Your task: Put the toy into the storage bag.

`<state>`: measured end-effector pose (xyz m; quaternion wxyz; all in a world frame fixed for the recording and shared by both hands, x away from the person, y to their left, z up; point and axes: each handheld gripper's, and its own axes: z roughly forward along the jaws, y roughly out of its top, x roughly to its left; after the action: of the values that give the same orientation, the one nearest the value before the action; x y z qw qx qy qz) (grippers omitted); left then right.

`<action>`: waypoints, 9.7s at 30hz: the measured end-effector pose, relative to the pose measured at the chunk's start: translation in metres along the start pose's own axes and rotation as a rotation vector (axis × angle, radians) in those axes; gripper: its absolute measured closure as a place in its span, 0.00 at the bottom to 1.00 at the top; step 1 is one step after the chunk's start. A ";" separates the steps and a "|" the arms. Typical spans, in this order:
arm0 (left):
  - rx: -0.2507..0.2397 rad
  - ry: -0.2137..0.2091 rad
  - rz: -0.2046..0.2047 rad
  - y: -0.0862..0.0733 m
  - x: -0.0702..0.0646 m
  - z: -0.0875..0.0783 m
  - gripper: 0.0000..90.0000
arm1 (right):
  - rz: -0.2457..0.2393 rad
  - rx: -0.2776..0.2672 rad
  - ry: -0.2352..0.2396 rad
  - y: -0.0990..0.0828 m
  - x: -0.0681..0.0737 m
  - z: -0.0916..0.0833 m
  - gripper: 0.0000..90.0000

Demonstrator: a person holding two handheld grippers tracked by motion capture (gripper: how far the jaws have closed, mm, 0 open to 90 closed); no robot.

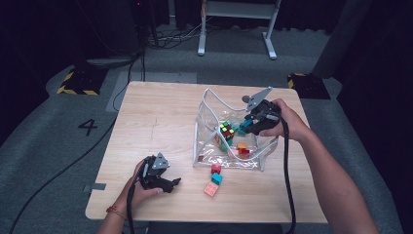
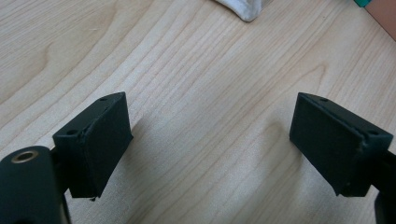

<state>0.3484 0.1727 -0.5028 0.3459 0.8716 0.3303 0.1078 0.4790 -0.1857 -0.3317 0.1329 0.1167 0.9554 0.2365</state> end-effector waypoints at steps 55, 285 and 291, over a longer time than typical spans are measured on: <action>0.000 0.003 -0.001 0.000 0.000 0.000 0.14 | 0.272 -0.461 -0.254 -0.114 0.043 -0.081 0.30; -0.001 0.012 0.010 0.001 0.001 0.000 0.14 | -0.046 0.008 -0.015 0.003 0.004 -0.001 0.48; 0.000 0.011 0.008 0.001 0.001 0.000 0.14 | -0.014 0.105 0.001 -0.002 -0.005 0.009 0.48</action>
<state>0.3494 0.1724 -0.5025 0.3436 0.8723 0.3286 0.1141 0.4857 -0.1848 -0.3391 0.1278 0.1166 0.9674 0.1850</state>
